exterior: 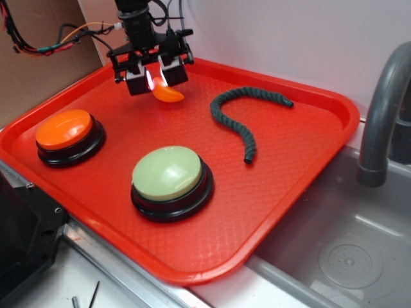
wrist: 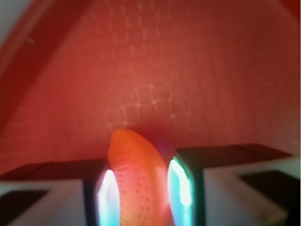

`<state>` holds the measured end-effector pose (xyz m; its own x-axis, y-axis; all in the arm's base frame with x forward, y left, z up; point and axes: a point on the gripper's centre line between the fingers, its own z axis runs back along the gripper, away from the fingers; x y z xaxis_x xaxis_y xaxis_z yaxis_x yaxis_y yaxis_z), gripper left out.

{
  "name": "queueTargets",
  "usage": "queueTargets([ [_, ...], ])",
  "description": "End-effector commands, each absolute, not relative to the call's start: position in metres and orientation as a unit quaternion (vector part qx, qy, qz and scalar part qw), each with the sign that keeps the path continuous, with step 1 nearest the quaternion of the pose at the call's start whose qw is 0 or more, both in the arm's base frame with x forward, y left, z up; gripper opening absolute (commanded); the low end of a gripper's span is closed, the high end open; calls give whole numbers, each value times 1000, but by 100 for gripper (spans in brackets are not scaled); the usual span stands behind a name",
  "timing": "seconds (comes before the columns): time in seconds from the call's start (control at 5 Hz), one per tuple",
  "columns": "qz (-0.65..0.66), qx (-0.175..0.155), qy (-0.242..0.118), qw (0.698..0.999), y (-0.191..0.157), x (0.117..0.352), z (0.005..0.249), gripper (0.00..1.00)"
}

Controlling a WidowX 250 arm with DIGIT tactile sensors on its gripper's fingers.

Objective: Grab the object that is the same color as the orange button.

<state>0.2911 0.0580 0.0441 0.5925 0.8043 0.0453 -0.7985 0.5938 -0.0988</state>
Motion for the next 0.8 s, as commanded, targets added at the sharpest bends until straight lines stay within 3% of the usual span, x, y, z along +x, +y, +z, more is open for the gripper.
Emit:
queueTargets([
  [0.0,431,-81,-82,895,53,287,109,0],
  [0.2,392,-112,-67,911,41,280,138,0],
  [0.6,333,-136,-70,930,16,241,187,0],
])
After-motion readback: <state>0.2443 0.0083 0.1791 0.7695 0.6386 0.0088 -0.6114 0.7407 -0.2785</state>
